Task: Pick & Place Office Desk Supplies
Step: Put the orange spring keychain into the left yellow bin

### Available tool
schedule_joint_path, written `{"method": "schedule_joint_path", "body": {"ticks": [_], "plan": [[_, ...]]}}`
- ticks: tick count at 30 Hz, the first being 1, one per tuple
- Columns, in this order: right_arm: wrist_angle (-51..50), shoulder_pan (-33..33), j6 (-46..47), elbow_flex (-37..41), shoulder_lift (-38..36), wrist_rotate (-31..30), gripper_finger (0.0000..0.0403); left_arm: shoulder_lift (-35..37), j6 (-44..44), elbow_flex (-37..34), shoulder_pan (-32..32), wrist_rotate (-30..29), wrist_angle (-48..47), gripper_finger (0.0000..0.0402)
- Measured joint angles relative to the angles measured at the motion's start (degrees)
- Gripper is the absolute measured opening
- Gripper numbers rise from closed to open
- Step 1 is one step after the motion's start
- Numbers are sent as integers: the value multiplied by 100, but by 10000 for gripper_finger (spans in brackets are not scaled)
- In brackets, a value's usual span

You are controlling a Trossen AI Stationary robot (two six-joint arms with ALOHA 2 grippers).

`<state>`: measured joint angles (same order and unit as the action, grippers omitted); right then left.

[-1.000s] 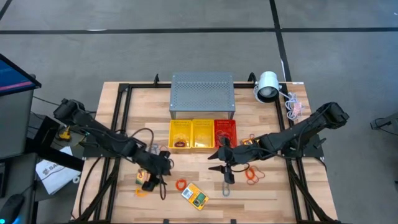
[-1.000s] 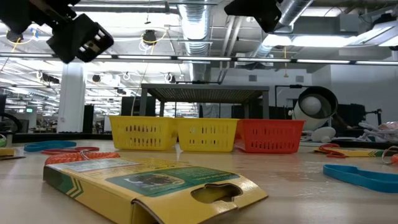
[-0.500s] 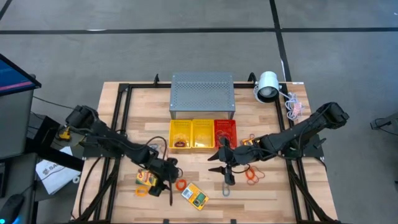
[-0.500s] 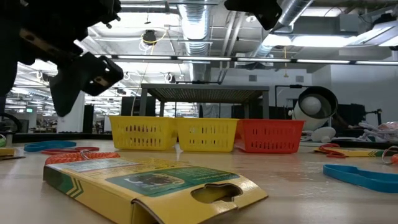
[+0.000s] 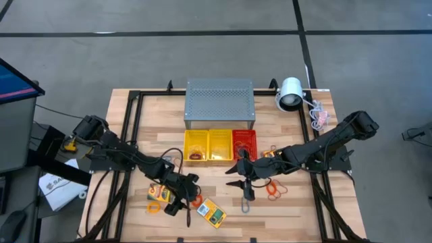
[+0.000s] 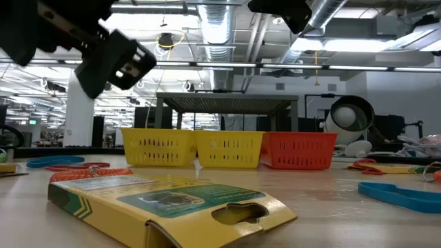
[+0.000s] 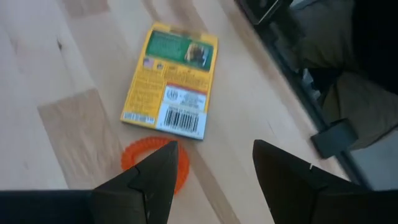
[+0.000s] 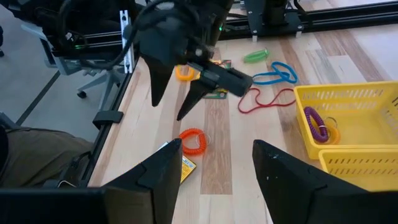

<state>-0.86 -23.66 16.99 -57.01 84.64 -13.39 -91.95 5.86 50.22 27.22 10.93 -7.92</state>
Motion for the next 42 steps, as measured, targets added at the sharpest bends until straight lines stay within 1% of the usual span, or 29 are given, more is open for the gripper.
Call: {"method": "schedule_joint_path", "body": {"ticks": [3, 7, 14, 29, 34, 37, 42], "plan": [[1, 0, 0, 0, 0, 0, 188, -297, -4, 64, 0, -3, -78, 204], [-18, -2, 0, 0, 0, 2, 188, -733, -6, 343, 0, 33, -491, 204], [-34, -95, 0, 0, 0, 0, 188, -1098, -188, 624, 2, 156, -614, 204], [-43, -227, 3, 2, 0, -14, 188, -1495, -384, 664, -31, 218, -600, 204], [-42, -227, 2, 2, 0, -18, 188, -1483, -417, 658, -35, 256, -599, 203], [-42, -226, 2, 2, 0, -20, 188, -1424, -558, 651, -35, 223, -606, 193], [-40, -225, 9, 2, 0, -20, 188, -1444, -916, 645, -5, 17, -614, 160]]}}
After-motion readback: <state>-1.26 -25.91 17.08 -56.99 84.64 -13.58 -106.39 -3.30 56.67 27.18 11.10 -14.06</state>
